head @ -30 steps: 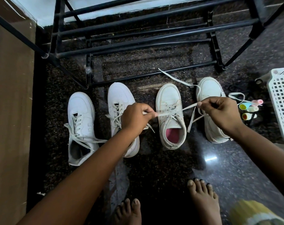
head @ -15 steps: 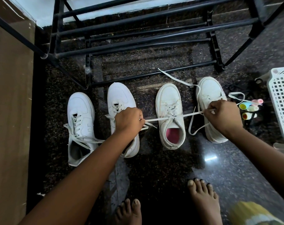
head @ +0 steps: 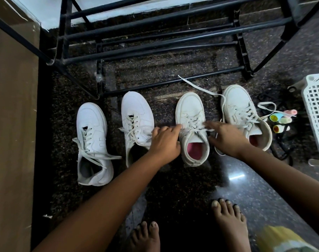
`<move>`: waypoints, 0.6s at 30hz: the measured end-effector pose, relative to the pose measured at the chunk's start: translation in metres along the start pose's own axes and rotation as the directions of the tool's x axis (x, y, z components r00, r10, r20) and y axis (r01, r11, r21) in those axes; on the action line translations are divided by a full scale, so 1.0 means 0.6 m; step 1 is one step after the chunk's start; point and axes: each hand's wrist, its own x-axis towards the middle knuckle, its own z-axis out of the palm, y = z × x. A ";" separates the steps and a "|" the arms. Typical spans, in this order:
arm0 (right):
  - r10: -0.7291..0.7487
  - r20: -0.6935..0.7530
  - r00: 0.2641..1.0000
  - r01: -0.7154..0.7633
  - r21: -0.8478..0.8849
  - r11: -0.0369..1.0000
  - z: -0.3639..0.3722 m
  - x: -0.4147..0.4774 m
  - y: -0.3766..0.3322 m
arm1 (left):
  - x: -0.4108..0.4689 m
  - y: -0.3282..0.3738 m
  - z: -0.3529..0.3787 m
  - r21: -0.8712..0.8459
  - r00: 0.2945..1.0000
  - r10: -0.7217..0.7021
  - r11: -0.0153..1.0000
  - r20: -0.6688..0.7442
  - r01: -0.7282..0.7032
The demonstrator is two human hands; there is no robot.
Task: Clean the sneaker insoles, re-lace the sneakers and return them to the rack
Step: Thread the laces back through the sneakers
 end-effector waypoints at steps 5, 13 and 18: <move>-0.015 -0.090 0.996 0.024 0.097 0.995 0.001 0.000 0.016 | 0.004 0.005 0.008 -0.044 0.994 -0.028 0.999 -0.108 0.024; -0.081 -0.151 0.985 0.130 0.352 0.927 -0.025 -0.015 0.018 | 0.016 0.016 0.012 -0.104 0.998 -0.017 0.994 -0.052 0.011; -0.006 -0.193 0.981 0.049 0.219 0.975 -0.005 -0.011 0.022 | 0.006 0.028 0.034 -0.077 0.981 -0.131 0.990 -0.142 0.121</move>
